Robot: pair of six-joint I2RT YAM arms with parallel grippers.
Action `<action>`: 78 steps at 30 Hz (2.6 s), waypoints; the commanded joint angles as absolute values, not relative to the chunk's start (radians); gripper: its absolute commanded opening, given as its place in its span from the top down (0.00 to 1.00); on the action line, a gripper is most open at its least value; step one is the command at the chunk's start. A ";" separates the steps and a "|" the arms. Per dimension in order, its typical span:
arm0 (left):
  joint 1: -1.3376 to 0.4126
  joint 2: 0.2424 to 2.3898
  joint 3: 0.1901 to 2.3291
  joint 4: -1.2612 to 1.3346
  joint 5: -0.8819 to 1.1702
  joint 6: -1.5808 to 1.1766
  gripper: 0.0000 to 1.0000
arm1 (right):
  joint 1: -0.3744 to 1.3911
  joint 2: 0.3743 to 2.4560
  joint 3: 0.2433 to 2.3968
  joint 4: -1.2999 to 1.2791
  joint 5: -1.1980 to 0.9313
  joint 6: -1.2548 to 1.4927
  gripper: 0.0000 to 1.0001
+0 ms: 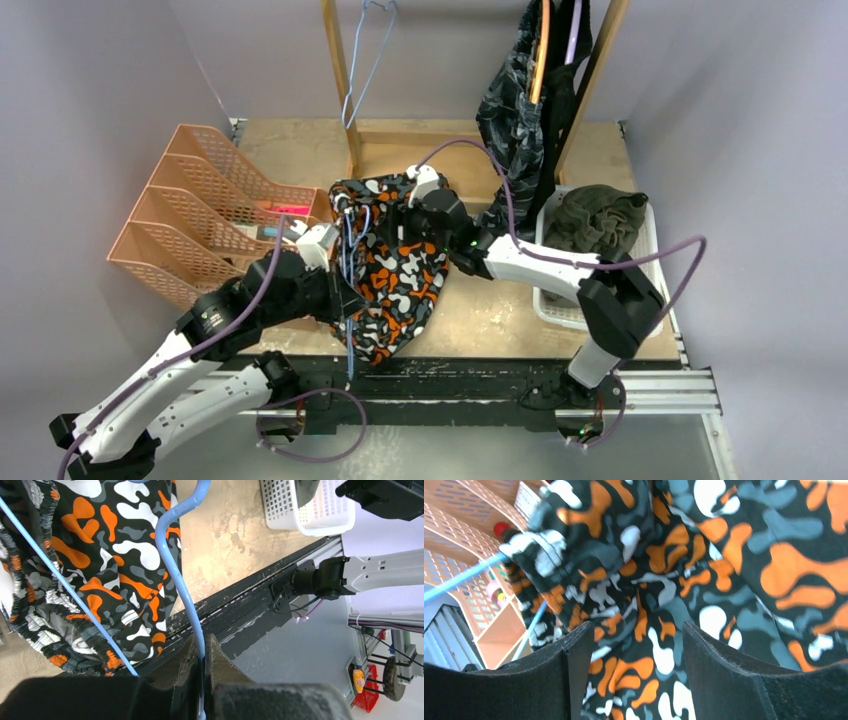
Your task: Remove the shorts from the hanger
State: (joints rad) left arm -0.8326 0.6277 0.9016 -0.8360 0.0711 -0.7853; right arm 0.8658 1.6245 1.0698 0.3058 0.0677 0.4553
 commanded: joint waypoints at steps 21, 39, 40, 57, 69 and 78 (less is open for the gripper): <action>-0.832 0.617 0.927 -0.806 0.029 -0.806 1.00 | 0.919 1.860 1.218 0.628 -0.111 0.405 0.26; -0.831 0.588 0.927 -0.800 0.036 -0.785 1.00 | 0.935 1.708 1.036 0.765 -0.223 0.407 0.25; -0.832 0.590 0.927 -0.797 0.036 -0.787 1.00 | 0.938 1.730 1.064 0.745 -0.233 0.408 0.25; -0.831 0.610 0.955 -0.862 -0.072 -0.799 1.00 | 0.946 1.805 1.226 0.489 0.096 0.419 1.00; -0.832 0.609 0.974 -0.825 0.066 -0.779 1.00 | 0.940 1.518 1.201 0.178 0.528 0.455 1.00; -0.831 0.557 0.988 -0.645 0.232 -0.808 1.00 | 0.914 1.390 1.131 0.024 0.591 0.542 1.00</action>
